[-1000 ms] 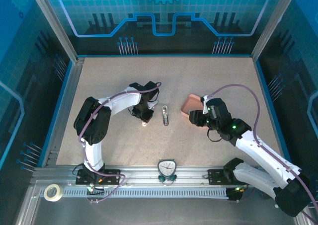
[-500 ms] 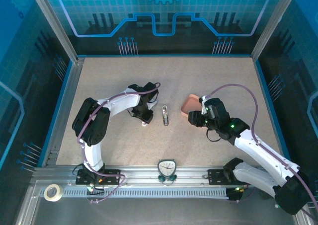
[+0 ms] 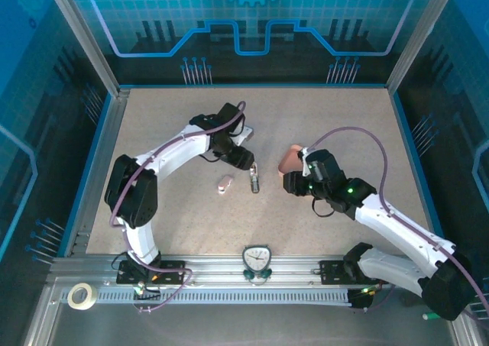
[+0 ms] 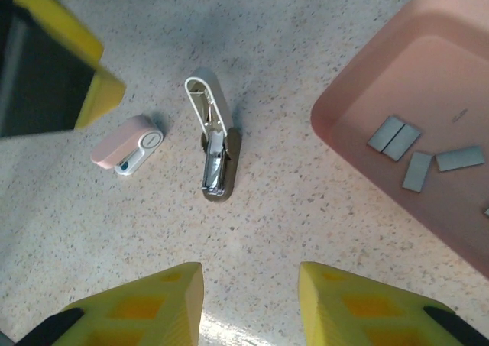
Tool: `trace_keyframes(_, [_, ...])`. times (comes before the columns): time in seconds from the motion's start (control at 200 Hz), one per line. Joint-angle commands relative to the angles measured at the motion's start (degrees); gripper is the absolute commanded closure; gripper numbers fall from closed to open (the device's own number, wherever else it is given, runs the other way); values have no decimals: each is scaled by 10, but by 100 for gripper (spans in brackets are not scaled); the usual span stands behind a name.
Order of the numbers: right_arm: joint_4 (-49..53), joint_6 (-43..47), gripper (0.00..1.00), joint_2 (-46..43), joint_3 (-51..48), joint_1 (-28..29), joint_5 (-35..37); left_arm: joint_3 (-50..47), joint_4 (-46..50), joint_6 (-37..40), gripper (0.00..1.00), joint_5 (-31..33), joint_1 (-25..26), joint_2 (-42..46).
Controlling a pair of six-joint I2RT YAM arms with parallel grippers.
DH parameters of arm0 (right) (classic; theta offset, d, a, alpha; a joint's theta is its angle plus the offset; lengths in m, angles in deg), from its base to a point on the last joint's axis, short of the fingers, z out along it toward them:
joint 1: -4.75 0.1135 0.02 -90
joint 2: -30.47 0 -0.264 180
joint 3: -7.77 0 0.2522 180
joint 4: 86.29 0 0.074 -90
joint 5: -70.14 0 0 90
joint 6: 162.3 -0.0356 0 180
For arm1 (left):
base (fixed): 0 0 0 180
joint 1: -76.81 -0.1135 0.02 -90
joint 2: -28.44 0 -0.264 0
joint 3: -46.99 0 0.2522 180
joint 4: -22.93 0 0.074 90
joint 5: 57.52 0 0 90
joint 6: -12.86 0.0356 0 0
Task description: Load the staples into the stapler
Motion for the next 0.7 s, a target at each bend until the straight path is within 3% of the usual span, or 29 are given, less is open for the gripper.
trace_keyframes(0.0, [-14,-28,62,13,-4,22,-9,23,-65,2,29,-108,-9,-42])
trace_keyframes(0.315, [-121,-107,63,121,-30,57,-47,53,-135,-27,35,-220,-35,-127])
trace_keyframes(0.69, [-214,-154,67,252,-41,48,-65,37,-150,-26,45,-255,-38,-150])
